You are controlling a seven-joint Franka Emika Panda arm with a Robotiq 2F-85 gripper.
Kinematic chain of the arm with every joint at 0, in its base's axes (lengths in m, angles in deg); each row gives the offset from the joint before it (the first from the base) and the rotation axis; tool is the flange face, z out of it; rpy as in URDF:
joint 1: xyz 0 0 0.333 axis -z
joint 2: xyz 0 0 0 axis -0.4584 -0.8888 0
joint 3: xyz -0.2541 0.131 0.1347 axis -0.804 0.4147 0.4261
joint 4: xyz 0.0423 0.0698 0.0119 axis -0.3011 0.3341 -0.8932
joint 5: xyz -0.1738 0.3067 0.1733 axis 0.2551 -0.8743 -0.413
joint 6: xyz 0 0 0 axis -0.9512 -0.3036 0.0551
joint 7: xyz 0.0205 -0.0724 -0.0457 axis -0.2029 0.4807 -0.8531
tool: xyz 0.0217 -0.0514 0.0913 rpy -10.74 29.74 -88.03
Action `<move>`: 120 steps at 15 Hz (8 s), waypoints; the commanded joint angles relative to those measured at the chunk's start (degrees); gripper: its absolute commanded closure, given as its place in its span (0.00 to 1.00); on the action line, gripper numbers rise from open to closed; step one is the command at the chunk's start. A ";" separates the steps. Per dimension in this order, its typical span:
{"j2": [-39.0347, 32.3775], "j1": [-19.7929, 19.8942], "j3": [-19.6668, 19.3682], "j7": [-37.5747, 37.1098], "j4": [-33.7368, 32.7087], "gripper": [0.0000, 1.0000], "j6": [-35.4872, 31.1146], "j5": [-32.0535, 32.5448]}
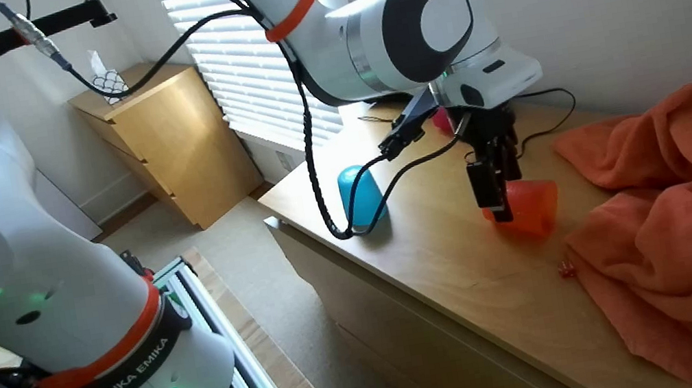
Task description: Put the plastic cups in an upside down position
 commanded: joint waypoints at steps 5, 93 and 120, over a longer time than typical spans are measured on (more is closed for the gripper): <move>-3.91 -1.76 -2.47 4.37 -0.58 0.31 -4.05 -3.75; -5.10 -1.20 11.11 37.98 -23.50 0.00 28.99 -51.06; -14.62 -7.21 11.78 24.34 -31.54 0.00 24.47 -43.96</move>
